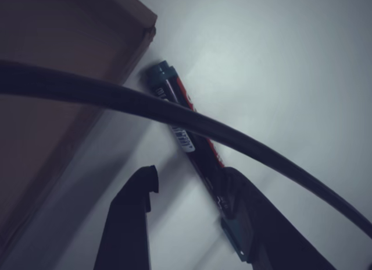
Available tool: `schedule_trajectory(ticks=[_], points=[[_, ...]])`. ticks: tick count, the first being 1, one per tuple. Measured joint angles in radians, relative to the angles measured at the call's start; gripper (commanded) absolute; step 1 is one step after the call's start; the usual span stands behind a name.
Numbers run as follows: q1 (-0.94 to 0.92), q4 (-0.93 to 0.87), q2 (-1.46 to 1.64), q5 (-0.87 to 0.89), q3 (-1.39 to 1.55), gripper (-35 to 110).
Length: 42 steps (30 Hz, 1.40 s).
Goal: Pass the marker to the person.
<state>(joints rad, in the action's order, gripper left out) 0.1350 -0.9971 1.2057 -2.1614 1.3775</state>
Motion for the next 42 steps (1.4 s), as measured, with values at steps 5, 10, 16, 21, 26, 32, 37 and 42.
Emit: schedule_trajectory(ticks=[5,10,16,21,26,32,37,42], points=[[-0.029,-0.032,-0.018,-0.002,-0.029,23],[-0.054,-0.08,-0.044,-0.011,-0.077,23],[-0.072,-0.078,-0.072,-0.018,-0.08,23],[-0.104,-0.051,-0.117,-0.037,-0.101,24],[-0.117,-0.046,-0.155,-0.046,-0.129,24],[-0.13,0.006,-0.186,-0.046,-0.132,24],[-0.132,0.058,-0.212,-0.044,-0.135,24],[-0.138,0.115,-0.244,-0.046,-0.144,24]])
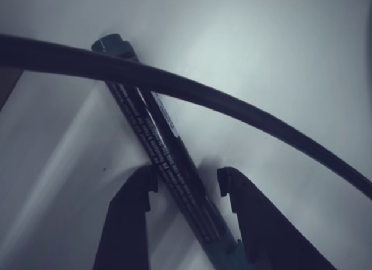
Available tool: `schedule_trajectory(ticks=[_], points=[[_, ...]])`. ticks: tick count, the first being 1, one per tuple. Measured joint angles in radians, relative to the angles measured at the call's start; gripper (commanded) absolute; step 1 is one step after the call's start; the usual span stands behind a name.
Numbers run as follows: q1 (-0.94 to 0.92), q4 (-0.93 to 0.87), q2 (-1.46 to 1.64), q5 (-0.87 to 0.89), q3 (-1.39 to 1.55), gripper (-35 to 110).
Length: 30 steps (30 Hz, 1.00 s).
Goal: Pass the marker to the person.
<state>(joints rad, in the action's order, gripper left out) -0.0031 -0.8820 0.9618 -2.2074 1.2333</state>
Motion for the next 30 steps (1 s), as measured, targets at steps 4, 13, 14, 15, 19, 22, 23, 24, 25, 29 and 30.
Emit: schedule_trajectory(ticks=[4,13,14,15,19,22,23,24,25,29,30], points=[[0.0,-0.003,0.012,-0.023,0.038,11],[0.031,-0.1,0.043,0.009,0.057,-5],[0.029,-0.1,0.043,0.014,0.057,-5],[0.029,-0.1,0.043,0.018,0.055,-5],[0.031,-0.107,0.051,0.048,0.052,-5],[0.035,-0.13,0.074,0.06,0.066,-5],[0.043,-0.144,0.087,0.08,0.072,-5],[0.048,-0.176,0.115,0.092,0.081,-5],[0.054,-0.195,0.138,0.095,0.084,-5],[0.074,-0.262,0.215,0.156,0.084,-5],[0.077,-0.267,0.227,0.155,0.084,-5]])
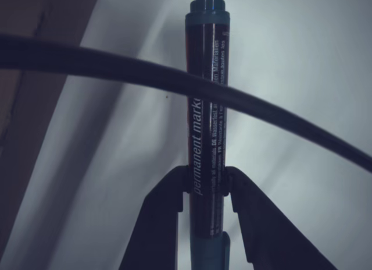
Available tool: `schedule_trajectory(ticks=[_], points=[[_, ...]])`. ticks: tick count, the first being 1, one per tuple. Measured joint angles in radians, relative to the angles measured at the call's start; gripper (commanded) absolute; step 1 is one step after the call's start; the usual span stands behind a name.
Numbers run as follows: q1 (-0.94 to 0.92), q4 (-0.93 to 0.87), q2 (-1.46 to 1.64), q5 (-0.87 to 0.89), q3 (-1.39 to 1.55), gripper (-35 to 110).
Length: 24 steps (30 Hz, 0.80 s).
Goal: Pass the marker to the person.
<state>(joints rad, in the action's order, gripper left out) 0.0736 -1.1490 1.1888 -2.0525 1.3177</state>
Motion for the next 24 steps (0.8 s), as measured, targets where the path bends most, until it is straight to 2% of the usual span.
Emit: schedule_trajectory(ticks=[7,14,18,24], points=[[0.038,-0.143,0.264,0.124,0.043,-5],[0.074,-0.184,0.466,0.178,0.107,-5],[0.117,-0.156,0.571,0.213,0.15,-5],[0.21,-0.014,0.724,0.293,0.227,-5]])
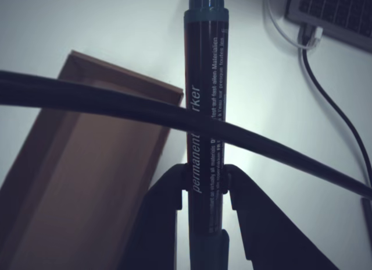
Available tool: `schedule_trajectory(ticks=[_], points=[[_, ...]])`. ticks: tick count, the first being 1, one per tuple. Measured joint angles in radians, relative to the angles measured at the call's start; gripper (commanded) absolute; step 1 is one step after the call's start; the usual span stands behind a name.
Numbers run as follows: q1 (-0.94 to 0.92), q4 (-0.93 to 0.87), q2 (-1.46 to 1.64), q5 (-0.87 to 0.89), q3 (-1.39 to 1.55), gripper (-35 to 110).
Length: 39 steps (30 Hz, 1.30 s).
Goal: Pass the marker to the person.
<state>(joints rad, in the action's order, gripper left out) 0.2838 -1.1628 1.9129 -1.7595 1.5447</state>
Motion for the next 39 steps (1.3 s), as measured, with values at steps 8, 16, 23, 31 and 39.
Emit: schedule_trajectory(ticks=[8,16,23,31,39], points=[[0.137,0.109,0.032,0.167,-0.127,-5],[0.322,0.347,0.031,0.344,-0.199,-5],[0.506,0.419,-0.048,0.505,-0.311,-5],[0.704,0.413,-0.144,0.667,-0.436,-5],[0.983,0.364,-0.15,0.923,-0.439,-5]])
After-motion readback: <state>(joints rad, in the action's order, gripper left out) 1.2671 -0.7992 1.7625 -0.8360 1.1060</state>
